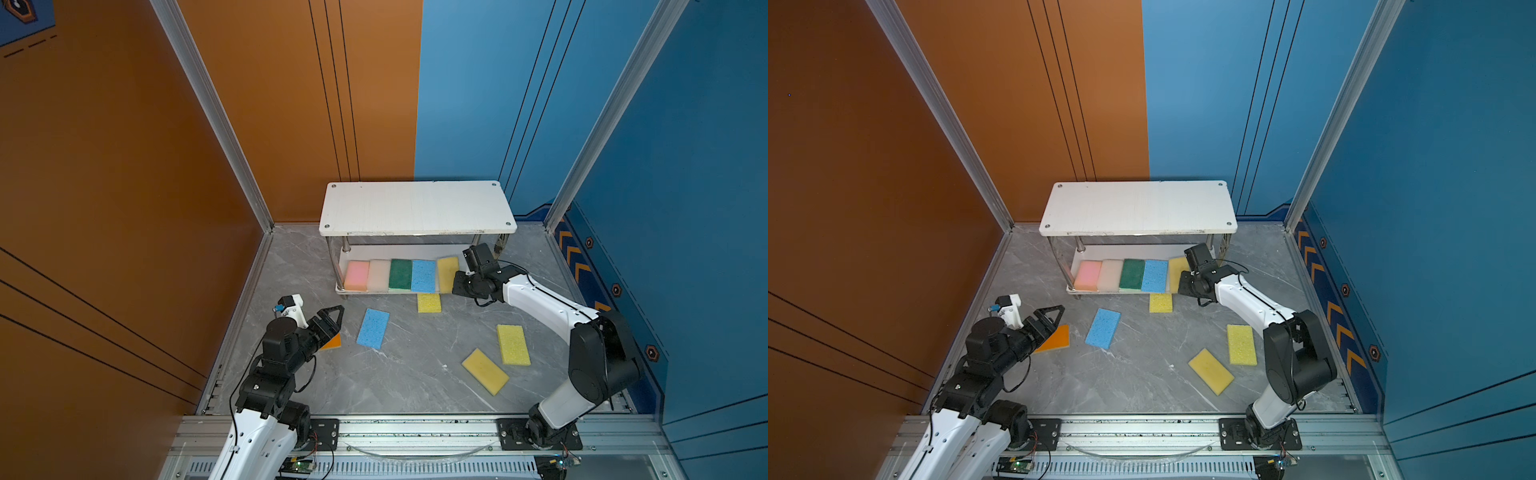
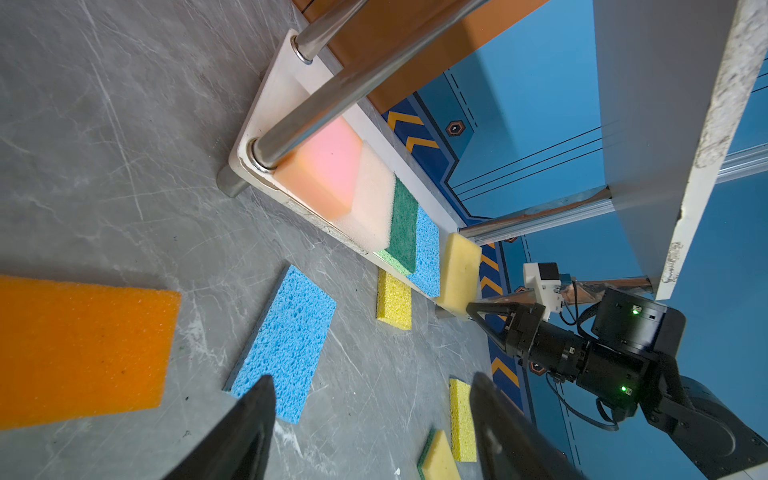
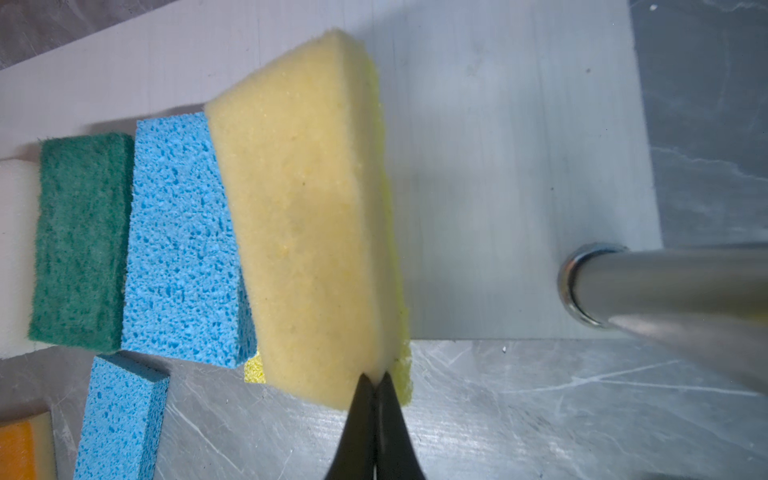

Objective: Place and organize the cleaning sponges onto the shelf
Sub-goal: 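Lower the yellow sponge with the right gripper onto the lower tier beside the blue sponge, then press the yellow sponge against the blue sponge and open the right gripper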

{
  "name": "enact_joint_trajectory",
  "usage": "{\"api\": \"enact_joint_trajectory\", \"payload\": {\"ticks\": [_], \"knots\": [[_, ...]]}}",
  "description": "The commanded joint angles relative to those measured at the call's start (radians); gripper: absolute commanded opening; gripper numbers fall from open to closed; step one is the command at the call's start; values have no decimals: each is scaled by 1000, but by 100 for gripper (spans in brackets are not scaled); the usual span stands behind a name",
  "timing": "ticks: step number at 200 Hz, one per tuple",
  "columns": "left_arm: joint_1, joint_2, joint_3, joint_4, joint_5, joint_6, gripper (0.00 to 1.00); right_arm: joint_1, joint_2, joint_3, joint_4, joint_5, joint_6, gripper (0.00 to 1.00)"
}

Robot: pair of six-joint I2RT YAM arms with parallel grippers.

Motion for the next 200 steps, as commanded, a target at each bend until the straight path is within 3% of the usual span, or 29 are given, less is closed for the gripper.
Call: {"api": "enact_joint_trajectory", "payload": {"ticks": [1, 135, 200], "knots": [[11, -5, -7, -15, 30, 16, 74, -13, 14, 14, 44, 9, 10, 0], [30, -11, -5, -25, 46, 16, 74, -27, 29, 22, 80, -47, 39, 1], [42, -12, -10, -20, 51, 18, 75, -28, 29, 21, 79, -50, 40, 20]]}}
